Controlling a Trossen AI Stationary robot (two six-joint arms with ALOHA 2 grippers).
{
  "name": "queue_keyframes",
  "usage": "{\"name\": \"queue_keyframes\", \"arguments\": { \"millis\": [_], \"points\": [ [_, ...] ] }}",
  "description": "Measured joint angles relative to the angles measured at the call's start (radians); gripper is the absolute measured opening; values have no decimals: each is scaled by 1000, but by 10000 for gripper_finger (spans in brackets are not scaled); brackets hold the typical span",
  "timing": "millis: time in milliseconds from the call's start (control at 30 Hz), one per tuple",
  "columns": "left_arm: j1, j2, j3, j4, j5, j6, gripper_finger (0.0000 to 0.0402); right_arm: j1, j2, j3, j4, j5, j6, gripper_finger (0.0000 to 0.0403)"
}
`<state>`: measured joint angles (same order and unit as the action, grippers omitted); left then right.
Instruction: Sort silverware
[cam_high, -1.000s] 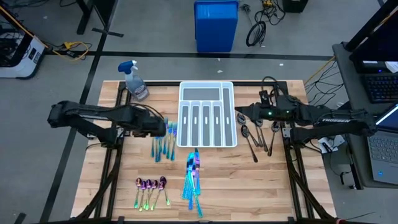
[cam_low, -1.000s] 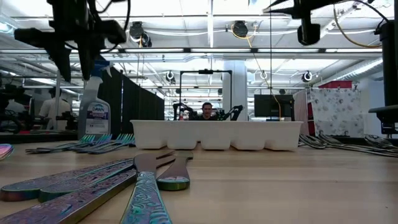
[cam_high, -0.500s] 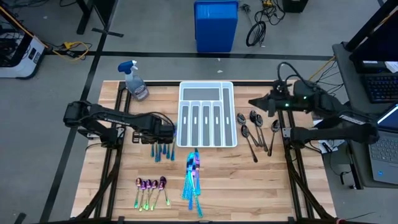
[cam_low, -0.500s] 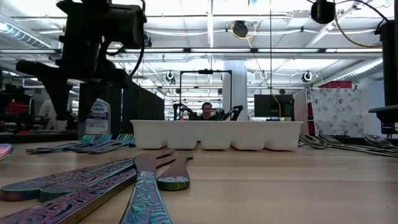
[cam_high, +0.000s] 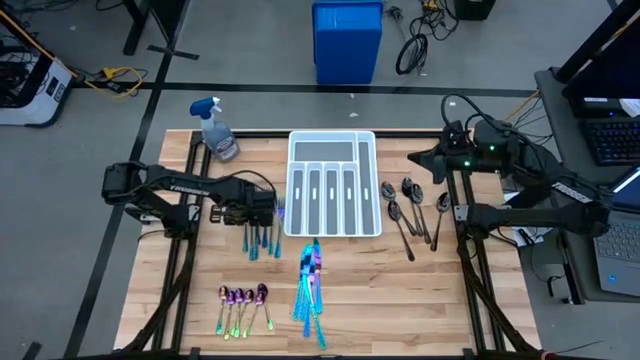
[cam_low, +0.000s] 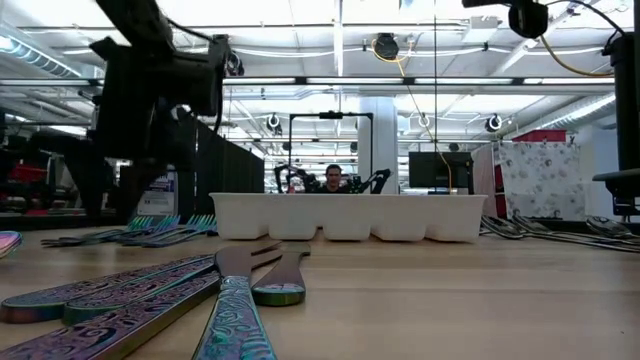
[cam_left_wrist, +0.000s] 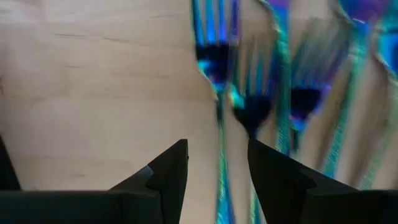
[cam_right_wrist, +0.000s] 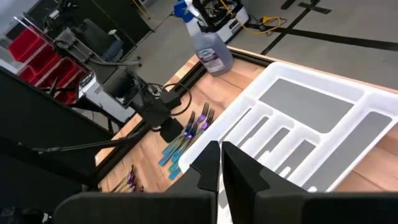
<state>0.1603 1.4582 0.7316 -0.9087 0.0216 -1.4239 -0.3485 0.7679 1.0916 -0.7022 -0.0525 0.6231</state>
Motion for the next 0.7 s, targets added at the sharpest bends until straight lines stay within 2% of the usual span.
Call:
{"name": "queue_keyframes", "arguments": {
  "millis": [233, 567, 700],
  "points": [
    [51, -1, -55, 46, 21, 79, 131, 0, 25, 0, 9, 0, -3, 0],
    [54, 8, -66, 60, 9, 98, 116, 0, 75, 0, 48, 6, -5, 0],
    [53, 8, -75, 53, -18, 98, 86, 0, 87, 0, 48, 5, -14, 0]
  ]
}}
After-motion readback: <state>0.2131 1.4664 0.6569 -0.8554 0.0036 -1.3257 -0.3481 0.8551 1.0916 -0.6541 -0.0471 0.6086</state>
